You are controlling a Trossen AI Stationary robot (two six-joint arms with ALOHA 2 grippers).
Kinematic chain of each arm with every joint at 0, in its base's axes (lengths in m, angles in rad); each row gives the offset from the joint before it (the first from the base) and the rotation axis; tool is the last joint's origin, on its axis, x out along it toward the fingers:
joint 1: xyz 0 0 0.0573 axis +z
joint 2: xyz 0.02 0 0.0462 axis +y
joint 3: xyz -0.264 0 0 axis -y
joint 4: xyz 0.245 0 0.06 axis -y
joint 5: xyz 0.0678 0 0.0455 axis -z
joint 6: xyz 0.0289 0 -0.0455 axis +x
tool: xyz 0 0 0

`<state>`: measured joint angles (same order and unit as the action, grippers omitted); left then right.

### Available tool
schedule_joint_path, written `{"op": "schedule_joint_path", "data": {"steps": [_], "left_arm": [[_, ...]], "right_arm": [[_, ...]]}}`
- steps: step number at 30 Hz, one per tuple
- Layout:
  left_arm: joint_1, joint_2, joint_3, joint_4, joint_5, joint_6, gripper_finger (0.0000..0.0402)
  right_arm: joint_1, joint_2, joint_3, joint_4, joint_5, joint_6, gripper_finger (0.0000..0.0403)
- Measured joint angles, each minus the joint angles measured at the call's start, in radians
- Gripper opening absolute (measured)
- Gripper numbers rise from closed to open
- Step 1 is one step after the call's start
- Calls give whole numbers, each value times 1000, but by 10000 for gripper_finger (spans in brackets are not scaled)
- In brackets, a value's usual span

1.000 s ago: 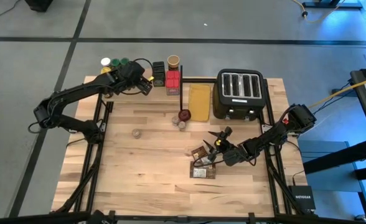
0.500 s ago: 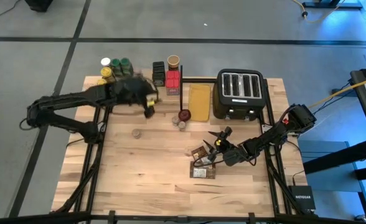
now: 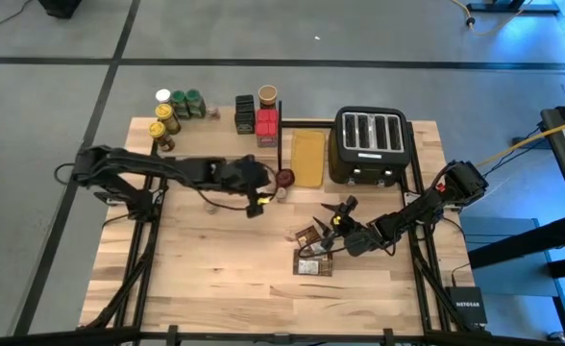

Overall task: Shelf spices
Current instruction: Put the center brown seasoning bottle aligned with the other brown seasoning bottle on the shelf

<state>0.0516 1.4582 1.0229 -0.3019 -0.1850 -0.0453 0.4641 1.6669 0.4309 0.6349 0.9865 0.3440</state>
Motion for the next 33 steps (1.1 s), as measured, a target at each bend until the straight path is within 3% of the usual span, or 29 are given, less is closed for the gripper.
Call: {"op": "schedule_joint_path", "data": {"steps": [6, 10, 14, 33], "left_arm": [[36, 114, 0, 36, 45, -1, 228], [68, 166, 1, 65, 8, -16, 250], [101, 208, 1, 63, -43, -24, 253], [103, 240, 2, 79, -32, 20, 253]], "right_arm": [[0, 0, 0, 1, -9, 4, 237], [0, 0, 0, 1, -8, 4, 237], [0, 0, 0, 0, -3, 4, 237], [0, 0, 0, -1, -3, 3, 237]]}}
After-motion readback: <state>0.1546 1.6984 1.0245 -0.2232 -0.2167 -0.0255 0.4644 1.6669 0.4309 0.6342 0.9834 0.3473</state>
